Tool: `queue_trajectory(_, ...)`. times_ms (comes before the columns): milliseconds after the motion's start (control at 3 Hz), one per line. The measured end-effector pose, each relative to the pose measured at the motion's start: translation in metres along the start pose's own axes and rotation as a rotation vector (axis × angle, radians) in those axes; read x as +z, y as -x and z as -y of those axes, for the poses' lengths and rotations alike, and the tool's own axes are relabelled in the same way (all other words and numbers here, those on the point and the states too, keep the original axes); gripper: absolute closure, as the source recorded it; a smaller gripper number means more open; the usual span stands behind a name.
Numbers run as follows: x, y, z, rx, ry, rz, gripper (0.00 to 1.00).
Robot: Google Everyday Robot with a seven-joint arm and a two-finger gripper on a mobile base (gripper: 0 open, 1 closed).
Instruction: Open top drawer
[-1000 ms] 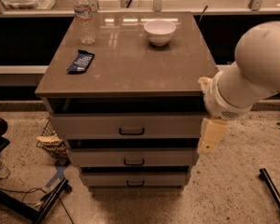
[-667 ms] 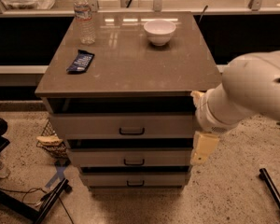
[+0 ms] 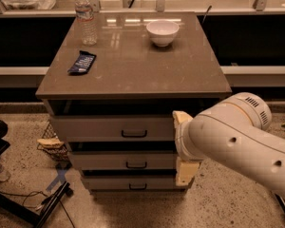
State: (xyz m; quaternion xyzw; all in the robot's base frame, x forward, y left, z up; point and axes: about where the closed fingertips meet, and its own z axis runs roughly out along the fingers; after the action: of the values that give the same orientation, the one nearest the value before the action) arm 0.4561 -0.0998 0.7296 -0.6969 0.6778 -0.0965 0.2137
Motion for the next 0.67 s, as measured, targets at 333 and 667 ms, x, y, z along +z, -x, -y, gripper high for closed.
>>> queue_trajectory(333, 0.000, 0.000, 0.000, 0.000, 0.000, 0.000, 0.00)
queue_trajectory(667, 0.019, 0.012, -0.006, -0.016, 0.031, -0.018, 0.00)
